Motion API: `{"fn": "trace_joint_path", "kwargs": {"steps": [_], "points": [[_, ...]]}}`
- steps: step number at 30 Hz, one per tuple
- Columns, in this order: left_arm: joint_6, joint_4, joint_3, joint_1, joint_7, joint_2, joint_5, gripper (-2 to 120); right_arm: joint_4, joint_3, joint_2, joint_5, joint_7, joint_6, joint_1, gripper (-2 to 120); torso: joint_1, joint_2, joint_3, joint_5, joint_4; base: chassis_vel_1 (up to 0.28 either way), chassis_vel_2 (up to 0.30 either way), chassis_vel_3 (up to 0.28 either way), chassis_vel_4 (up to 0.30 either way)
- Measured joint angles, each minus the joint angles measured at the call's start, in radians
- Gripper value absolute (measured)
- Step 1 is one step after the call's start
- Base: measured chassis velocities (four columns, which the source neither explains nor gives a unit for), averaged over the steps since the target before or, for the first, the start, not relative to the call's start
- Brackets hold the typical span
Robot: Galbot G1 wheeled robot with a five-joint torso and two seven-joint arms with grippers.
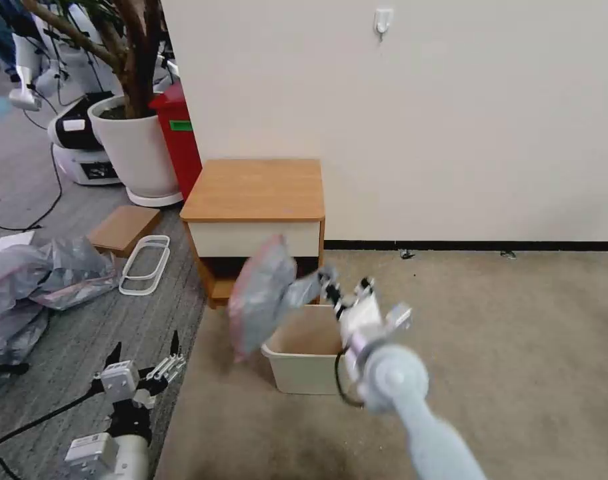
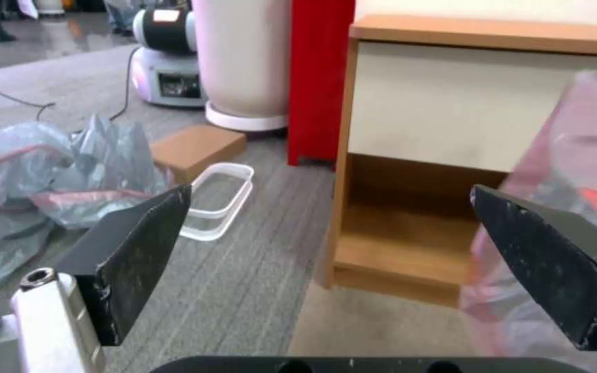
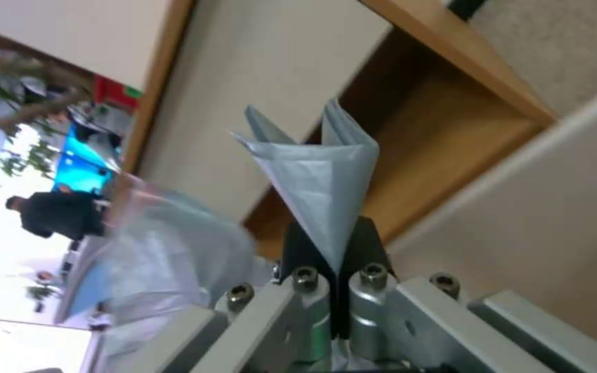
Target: Pick up the garbage bag from the table and place it over the trash can.
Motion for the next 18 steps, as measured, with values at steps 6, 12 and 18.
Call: {"fn": "trace_joint_path", "kwargs": {"steps": [6,12,18], "points": [[-0.011,-0.001,0.0,0.006,0.0,0.001,-0.001,100,-0.011,-0.027,-0.014,-0.087,-0.002,0.011,-0.023,0,0.0,0.0,0.0,0.0,0.0,0.0,0.0,0.0,0.0],[-0.012,-0.003,0.006,0.002,0.0,0.007,-0.001,100,-0.017,-0.05,-0.018,-0.158,-0.005,0.016,-0.035,0,0.0,0.0,0.0,0.0,0.0,0.0,0.0,0.0,0.0],[-0.012,-0.003,0.007,-0.001,0.0,0.011,-0.002,100,-0.009,-0.066,-0.025,-0.195,-0.006,0.013,-0.049,0,0.0,0.0,0.0,0.0,0.0,0.0,0.0,0.0,0.0]]}}
